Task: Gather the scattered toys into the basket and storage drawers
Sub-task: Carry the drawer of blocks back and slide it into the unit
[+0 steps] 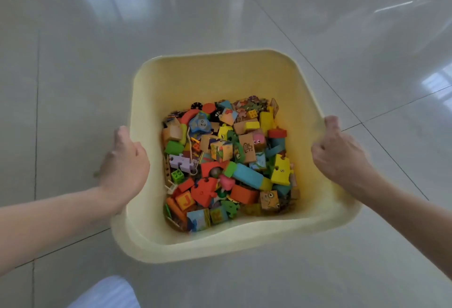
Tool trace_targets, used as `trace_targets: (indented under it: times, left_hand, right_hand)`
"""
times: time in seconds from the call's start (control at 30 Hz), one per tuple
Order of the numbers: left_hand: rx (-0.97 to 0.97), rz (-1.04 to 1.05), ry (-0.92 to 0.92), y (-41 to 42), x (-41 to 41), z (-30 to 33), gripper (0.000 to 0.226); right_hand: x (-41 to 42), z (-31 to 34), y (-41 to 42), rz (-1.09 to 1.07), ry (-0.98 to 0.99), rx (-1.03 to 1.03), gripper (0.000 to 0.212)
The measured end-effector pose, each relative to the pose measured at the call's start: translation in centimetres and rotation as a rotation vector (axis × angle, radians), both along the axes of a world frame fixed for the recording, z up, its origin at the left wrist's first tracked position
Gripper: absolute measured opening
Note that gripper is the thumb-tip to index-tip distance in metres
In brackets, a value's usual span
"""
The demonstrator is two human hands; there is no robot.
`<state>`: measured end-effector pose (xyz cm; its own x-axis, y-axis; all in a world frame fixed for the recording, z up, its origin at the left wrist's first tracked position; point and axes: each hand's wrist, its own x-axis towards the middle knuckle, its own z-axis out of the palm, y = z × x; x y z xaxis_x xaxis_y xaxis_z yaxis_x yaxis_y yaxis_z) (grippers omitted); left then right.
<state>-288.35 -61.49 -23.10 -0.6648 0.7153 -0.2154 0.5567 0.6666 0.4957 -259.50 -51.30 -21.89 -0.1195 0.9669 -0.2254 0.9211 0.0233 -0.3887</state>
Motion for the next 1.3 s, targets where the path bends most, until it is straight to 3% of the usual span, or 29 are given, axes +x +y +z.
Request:
trace_targets:
  times: [0.27, 0.53, 0.7, 0.8, 1.03, 1.3]
  left_hand:
    - [-0.03, 0.021, 0.013, 0.4, 0.2, 0.0, 0.019]
    - [-0.244, 0.07, 0.035, 0.7, 0.8, 1.5, 0.037]
    - [-0.225, 0.143, -0.002, 0.3, 1.6, 2.8, 0.03]
    - [-0.251, 0.185, -0.046, -1.2, 1.1, 4.7, 0.031]
    - [-0.142, 0.121, -0.092, -7.5, 1.0, 16.6, 0.02]
    - [0.072, 0.234, -0.128, -13.6, -1.4, 36.3, 0.017]
  right_hand:
    - [0.0, 0.1, 0.7, -0.09, 0.106, -0.07, 0.009]
    - [-0.6, 1.1, 0.8, -0.267, 0.102, -0.169, 0.015]
    - [-1.4, 2.3, 0.0, -0.427, -0.033, -0.306, 0.034]
    - [-0.9, 5.0, -2.4, -0.438, 0.064, -0.316, 0.034]
    - [1.1, 16.9, -9.3, -0.448, 0.051, -0.296, 0.033]
    - [-1.5, 36.7, -11.9, -0.303, 0.141, -0.226, 0.036]
